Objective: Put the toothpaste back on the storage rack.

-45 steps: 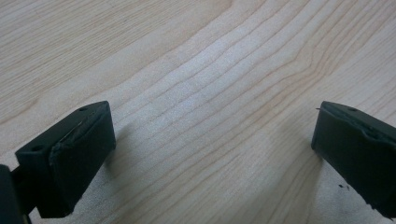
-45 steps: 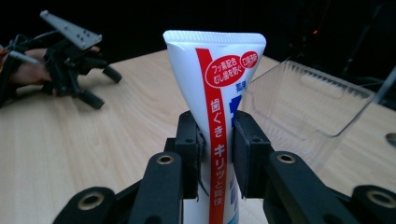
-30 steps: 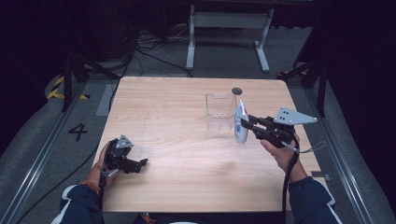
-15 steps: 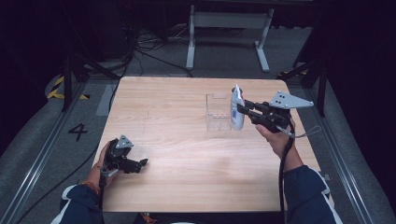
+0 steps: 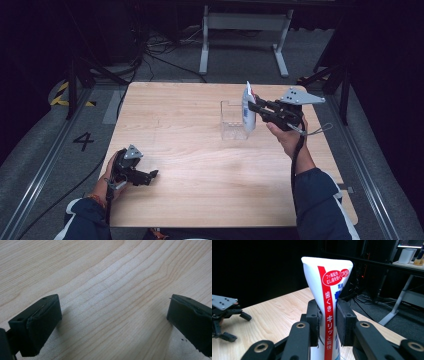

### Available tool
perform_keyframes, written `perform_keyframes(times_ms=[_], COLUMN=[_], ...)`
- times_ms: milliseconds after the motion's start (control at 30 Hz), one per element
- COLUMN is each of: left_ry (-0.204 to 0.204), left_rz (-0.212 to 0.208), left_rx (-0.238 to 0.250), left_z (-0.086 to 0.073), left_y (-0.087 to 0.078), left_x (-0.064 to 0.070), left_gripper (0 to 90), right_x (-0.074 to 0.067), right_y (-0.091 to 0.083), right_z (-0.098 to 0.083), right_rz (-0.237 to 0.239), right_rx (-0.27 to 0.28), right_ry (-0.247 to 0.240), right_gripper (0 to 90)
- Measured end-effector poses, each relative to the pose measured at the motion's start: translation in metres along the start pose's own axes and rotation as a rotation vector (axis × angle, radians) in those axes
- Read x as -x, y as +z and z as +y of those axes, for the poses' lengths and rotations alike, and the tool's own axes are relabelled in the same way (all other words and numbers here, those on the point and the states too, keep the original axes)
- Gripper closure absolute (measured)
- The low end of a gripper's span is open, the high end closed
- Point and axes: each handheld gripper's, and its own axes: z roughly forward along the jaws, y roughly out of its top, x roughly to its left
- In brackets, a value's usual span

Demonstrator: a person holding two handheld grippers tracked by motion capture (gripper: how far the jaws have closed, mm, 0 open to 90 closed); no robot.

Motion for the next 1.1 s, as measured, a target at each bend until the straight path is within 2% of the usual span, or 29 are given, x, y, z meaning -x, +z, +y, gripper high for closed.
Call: perform_keyframes(times_ms=[267,667,1100], left_ry=[0.0,0.0,0.001], left_rz=[0.0,0.0,0.0], left_rx=[0.0,0.0,0.0], left_z=[0.0,0.0,0.0], left_y=[0.0,0.0,0.0], left_x=[0.0,0.0,0.0], left_gripper=[0.2,0.1,0.2], right_x=[0.004,0.017,0.031], right_y=[0.014,0.03,0.045], right_z=[0.002,-0.002,-0.016], right_rz=[-0.007,-0.05,-0.089], right_rx=[-0.004,-0.004,-0.017], right_ry=[0.006,0.025,0.046], right_gripper=[74.6,74.8,74.8])
